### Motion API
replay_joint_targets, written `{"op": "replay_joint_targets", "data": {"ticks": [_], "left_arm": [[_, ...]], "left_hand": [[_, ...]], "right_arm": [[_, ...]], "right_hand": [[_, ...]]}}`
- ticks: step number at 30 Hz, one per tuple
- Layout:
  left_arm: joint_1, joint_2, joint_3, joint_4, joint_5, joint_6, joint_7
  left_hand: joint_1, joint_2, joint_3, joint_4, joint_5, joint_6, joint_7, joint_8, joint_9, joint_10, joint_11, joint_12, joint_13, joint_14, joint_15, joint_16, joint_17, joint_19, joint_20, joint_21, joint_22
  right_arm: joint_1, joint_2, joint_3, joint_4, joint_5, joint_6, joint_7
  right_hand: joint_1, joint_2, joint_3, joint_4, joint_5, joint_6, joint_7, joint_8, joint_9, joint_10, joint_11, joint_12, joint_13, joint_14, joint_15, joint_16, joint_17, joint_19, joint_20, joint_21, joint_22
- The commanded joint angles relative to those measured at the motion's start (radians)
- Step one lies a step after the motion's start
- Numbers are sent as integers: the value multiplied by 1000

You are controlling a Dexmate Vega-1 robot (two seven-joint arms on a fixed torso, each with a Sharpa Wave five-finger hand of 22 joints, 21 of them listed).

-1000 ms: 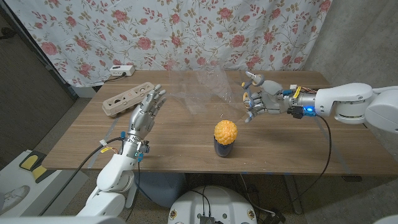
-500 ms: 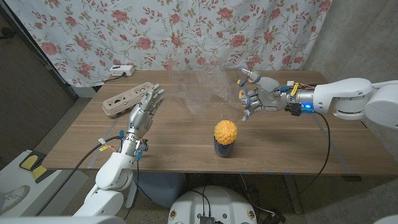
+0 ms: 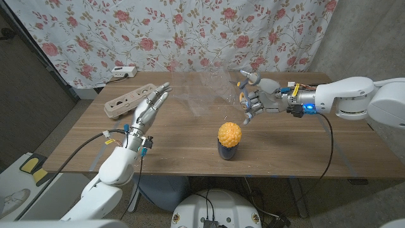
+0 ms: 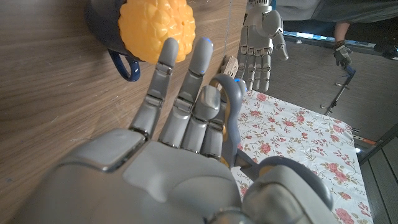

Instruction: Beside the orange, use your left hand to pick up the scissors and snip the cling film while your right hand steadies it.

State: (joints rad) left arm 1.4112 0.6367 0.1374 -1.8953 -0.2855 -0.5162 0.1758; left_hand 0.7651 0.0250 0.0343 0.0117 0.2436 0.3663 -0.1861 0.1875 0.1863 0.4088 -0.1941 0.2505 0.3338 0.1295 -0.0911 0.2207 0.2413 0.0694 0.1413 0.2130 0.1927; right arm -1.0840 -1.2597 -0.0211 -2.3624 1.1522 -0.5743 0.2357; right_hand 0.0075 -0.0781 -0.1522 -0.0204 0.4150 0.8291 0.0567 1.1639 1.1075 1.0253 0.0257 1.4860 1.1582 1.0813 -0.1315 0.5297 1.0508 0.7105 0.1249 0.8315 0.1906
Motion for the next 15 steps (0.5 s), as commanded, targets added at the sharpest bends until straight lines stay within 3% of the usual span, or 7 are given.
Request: {"op": "replay_joint_targets", "data": {"ticks": [1,3,9,12,15], "left_arm": [[-56,9,-3,-29,244,122,126],[-60,27,-7,-35,246,143,114],[-65,57,-19,-50,273,180,117],[-67,131,-35,-69,260,208,40],[-55,155,-47,-99,297,240,47]], "left_hand": [[-42,-34,-38,6,-21,-326,26,-27,1,-56,15,-23,-1,-18,2,-5,-3,-9,10,2,3],[-56,-44,-50,11,-16,-365,38,-23,1,-69,19,-26,0,-20,1,-6,-3,-7,7,3,3],[-65,-47,-60,16,-8,-292,34,16,2,-75,19,-22,2,-34,9,-10,-4,-13,10,1,3],[-47,-39,-54,7,-4,-260,28,25,3,-107,26,-30,1,-56,17,-20,-10,-19,15,-1,2],[-23,-34,-48,-6,1,-273,35,17,4,-152,35,-42,-2,-102,34,-34,-19,-29,28,-4,1]], "right_arm": [[-15,-34,5,-4,15,-3,-6],[-24,-39,15,-6,16,-2,-5],[-63,-45,56,-17,19,-4,-9],[-82,-44,76,-22,21,-9,-11],[-96,-40,91,-26,15,-11,-10]], "right_hand": [[-3,7,-189,185,12,57,45,199,40,11,0,-8,-3,5,-10,7,0,13,-1,-7,4],[-3,7,-189,185,13,59,45,196,36,11,2,-6,1,6,-6,8,-1,13,-2,-8,4],[-3,9,-190,185,16,57,42,201,50,17,5,-9,-1,8,-9,13,-1,17,-2,-15,4],[-3,10,-190,184,16,57,41,198,49,9,2,4,23,6,-7,14,-1,16,-1,-18,4],[-3,11,-189,184,17,55,43,199,53,15,1,-11,-1,8,-11,14,-5,19,-1,-20,4]]}}
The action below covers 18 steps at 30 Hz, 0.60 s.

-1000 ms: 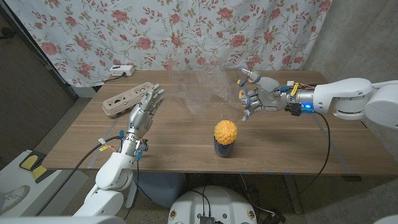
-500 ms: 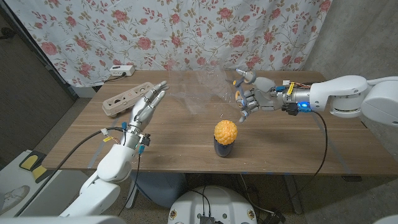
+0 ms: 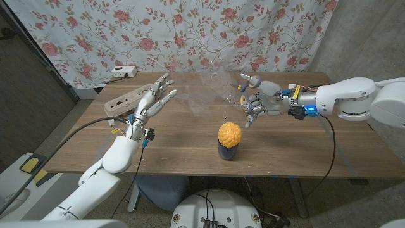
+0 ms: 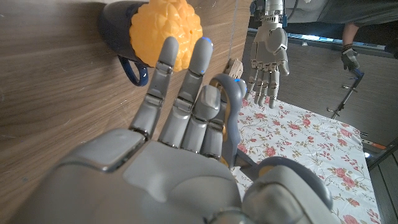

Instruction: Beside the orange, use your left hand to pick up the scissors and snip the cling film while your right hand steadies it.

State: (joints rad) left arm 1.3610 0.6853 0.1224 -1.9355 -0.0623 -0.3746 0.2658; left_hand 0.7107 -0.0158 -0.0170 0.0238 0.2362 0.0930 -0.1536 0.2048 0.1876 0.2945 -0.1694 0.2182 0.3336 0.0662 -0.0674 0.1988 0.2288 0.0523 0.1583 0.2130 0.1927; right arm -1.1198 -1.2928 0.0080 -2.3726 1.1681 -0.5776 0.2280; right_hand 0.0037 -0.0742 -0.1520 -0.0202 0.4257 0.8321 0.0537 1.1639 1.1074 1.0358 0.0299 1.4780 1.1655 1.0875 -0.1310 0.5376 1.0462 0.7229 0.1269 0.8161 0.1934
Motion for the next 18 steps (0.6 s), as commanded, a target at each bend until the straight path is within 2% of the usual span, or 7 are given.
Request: {"op": "replay_joint_targets", "data": {"ticks": [1,3,7,9,10,13,18], "left_arm": [[-4,105,-32,-56,64,92,-45],[-2,108,-35,-59,55,99,-50],[7,118,-43,-74,67,138,-45],[10,135,-47,-84,79,167,-52],[12,145,-48,-96,98,190,-50],[15,174,-47,-132,158,259,-47],[7,207,-25,-175,278,367,-20]], "left_hand": [[36,8,5,-20,9,11,5,3,3,-40,13,-9,-2,-39,10,-11,-8,-11,11,-4,0],[38,7,4,-22,10,18,4,5,3,-41,17,-9,-3,-39,12,-11,-9,-11,13,-4,0],[45,11,7,-25,12,26,4,7,4,-53,20,-11,-5,-41,19,-10,-12,-12,18,-5,-1],[118,74,57,-58,14,-1,1,-4,4,-70,20,-9,-12,-44,21,-6,-20,-9,21,-4,-2],[137,82,68,-69,13,-9,4,-7,5,-82,21,-12,-14,-46,21,-6,-23,-7,22,-3,-3],[164,79,77,-92,4,-29,1,-13,5,-112,28,-18,-19,-64,24,-12,-29,-7,19,-3,-3],[155,65,69,-95,-3,-40,6,-15,5,-148,43,-25,-23,-85,29,-16,-31,-14,20,-6,-3]], "right_arm": [[-63,-5,66,-16,2,-10,-2],[-65,-2,68,-18,-2,-12,1],[-64,3,68,-19,-4,-17,5],[-59,3,64,-20,-7,-20,4],[-57,5,62,-19,-5,-21,6],[-53,6,59,-20,-9,-22,6],[-45,10,50,-17,-12,-22,7]], "right_hand": [[2,8,-189,184,7,51,45,196,49,5,-4,0,-3,2,-12,9,3,7,-5,-6,2],[3,9,-189,183,7,55,46,187,34,8,-3,-2,-7,1,-10,8,0,10,-3,-7,2],[6,10,-188,182,8,58,48,192,43,6,-2,-1,-2,1,-10,9,-2,13,-4,-10,2],[6,11,-188,181,9,53,47,203,63,3,0,10,17,-2,-9,10,0,13,-3,-12,2],[7,12,-188,181,9,58,48,193,48,4,-3,2,6,-2,-12,11,-1,14,-4,-14,2],[7,12,-188,181,9,58,46,186,38,4,-1,-4,-3,2,-11,10,-9,14,-4,-16,2],[8,14,-188,180,10,58,45,188,45,8,-1,-1,2,-1,-11,17,1,17,-4,-20,3]]}}
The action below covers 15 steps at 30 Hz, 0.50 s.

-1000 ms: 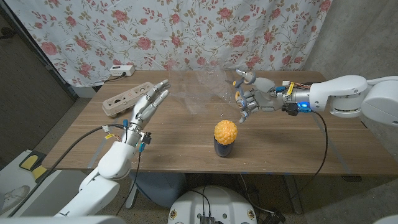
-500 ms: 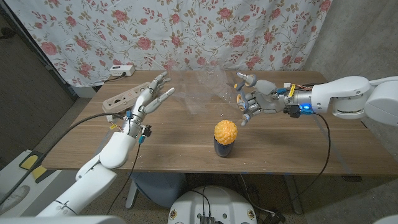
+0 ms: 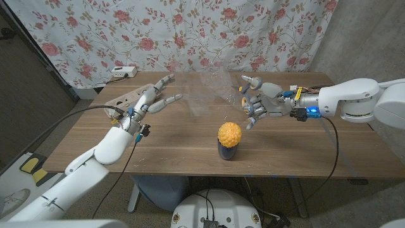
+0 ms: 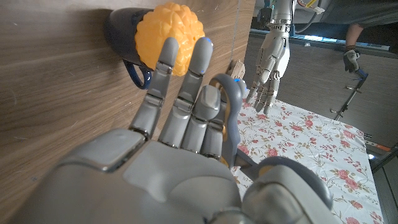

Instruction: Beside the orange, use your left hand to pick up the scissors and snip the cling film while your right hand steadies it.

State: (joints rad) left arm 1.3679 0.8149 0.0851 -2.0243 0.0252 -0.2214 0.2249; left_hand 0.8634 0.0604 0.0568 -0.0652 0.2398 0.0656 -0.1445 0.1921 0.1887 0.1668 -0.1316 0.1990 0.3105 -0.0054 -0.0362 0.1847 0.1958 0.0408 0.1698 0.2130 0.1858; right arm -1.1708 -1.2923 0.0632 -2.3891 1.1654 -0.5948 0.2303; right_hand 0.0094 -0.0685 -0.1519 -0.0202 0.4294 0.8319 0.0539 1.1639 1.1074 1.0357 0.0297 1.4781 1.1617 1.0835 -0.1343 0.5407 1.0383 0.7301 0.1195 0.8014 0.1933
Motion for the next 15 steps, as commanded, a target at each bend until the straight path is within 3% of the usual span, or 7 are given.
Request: {"op": "replay_joint_targets", "data": {"ticks": [1,2,11,15], "left_arm": [[0,86,20,-100,238,247,35],[0,94,27,-111,270,272,40],[-34,138,85,-131,367,393,13],[-53,151,115,-125,404,444,8]], "left_hand": [[-1,-13,-6,-5,-8,-13,-4,-3,4,-24,4,-5,0,-16,-2,-2,2,-6,6,-8,3],[-5,-15,-8,-4,-9,-18,-8,-4,4,-24,4,-4,-1,-17,-2,-1,2,-6,6,-8,3],[-22,-24,-17,-1,-14,-15,-9,1,5,-21,-3,6,-3,-38,-15,-3,0,-6,-4,-7,3],[-20,-24,-16,-5,-14,-40,-9,-6,7,-67,5,-6,-7,-43,-15,-2,-3,-5,-7,-6,3]], "right_arm": [[9,9,-8,0,-11,-6,3],[11,9,-11,0,-13,-5,3],[33,13,-54,17,-25,8,10],[36,8,-54,14,-28,13,9]], "right_hand": [[3,8,-188,180,6,56,45,195,58,14,0,-8,-7,2,-6,14,9,8,3,-7,3],[3,10,-188,180,6,59,44,187,43,9,-2,3,14,5,-8,12,2,9,3,-9,3],[5,14,-187,179,7,58,43,188,49,13,-2,-6,1,3,-12,16,1,14,3,-14,3],[6,15,-187,179,7,59,42,188,51,14,-5,-5,3,3,-10,18,1,15,3,-17,4]]}}
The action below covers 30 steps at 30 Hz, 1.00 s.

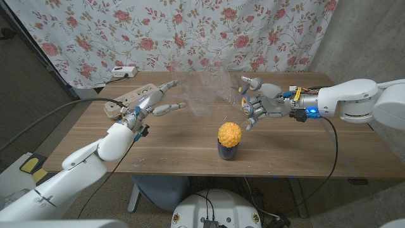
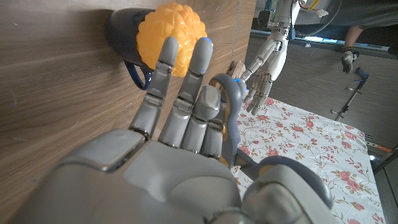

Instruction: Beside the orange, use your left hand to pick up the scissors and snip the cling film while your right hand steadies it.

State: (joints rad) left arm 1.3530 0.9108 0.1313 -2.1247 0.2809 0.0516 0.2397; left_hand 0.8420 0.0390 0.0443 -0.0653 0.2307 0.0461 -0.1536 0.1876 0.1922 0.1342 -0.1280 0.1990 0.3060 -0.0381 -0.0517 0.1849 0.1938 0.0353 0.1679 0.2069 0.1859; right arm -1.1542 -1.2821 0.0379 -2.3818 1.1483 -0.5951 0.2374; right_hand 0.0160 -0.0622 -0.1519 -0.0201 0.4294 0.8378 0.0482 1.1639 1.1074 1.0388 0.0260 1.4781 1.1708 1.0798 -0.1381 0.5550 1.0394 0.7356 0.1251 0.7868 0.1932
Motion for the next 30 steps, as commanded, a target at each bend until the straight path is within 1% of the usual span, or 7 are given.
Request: {"op": "replay_joint_targets", "data": {"ticks": [1,8,9,16,22,26,30], "left_arm": [[-39,57,71,-26,148,175,-6],[-97,102,149,-19,225,240,-50],[-105,111,160,-24,237,247,-60],[-180,140,243,-32,320,336,-161],[-231,143,304,-25,376,387,-215],[-260,134,338,-14,402,401,-233],[-290,114,378,2,445,411,-237]], "left_hand": [[6,2,0,-8,-5,-24,-1,-1,3,-43,5,-7,-3,-11,1,-1,-2,2,-8,0,3],[28,10,12,-23,-5,-68,4,-10,4,-88,9,-12,-9,-18,2,-1,-5,3,-11,1,2],[29,10,13,-25,-6,-74,3,-11,4,-89,9,-11,-10,-19,1,-1,-6,1,-11,0,2],[25,1,10,-30,-10,-115,11,-14,3,-121,18,-12,-15,-38,12,-4,-6,-8,-6,-3,2],[129,70,87,-84,-8,-170,13,-6,1,-172,20,-6,-30,-76,26,-4,-6,-17,-7,-5,1],[157,71,107,-99,-7,-193,13,-7,1,-214,29,-13,-37,-96,34,-6,-7,-25,-8,-7,0],[155,58,107,-97,-17,-231,14,-13,0,-249,35,-15,-42,-110,36,-6,-7,-34,-10,-9,-1]], "right_arm": [[20,-3,-29,7,-10,14,1],[49,-8,-55,12,-4,10,6],[50,-10,-55,11,-1,9,4],[41,-23,-35,12,14,6,3],[30,-24,-26,14,17,10,8],[16,-25,-11,10,17,12,8],[1,-25,3,6,10,16,14]], "right_hand": [[-1,9,-187,179,7,54,50,188,49,10,-1,-3,-2,7,-6,4,0,10,-3,-3,4],[6,9,-186,175,7,52,52,189,54,7,2,8,17,10,-3,5,-6,12,-4,-6,4],[9,10,-185,174,7,48,52,196,68,12,2,-2,-1,7,-4,7,-2,11,-4,-7,4],[11,12,-185,173,7,52,49,190,57,11,3,3,6,6,-4,9,-7,14,-5,-12,6],[10,14,-185,173,6,52,46,192,60,15,-1,5,9,6,-4,12,-11,16,-5,-15,9],[16,13,-184,170,6,52,48,191,59,17,-1,4,7,6,-6,15,-12,17,-6,-16,10],[22,12,-183,167,5,53,46,189,54,16,0,8,12,9,-8,16,-17,18,-5,-17,11]]}}
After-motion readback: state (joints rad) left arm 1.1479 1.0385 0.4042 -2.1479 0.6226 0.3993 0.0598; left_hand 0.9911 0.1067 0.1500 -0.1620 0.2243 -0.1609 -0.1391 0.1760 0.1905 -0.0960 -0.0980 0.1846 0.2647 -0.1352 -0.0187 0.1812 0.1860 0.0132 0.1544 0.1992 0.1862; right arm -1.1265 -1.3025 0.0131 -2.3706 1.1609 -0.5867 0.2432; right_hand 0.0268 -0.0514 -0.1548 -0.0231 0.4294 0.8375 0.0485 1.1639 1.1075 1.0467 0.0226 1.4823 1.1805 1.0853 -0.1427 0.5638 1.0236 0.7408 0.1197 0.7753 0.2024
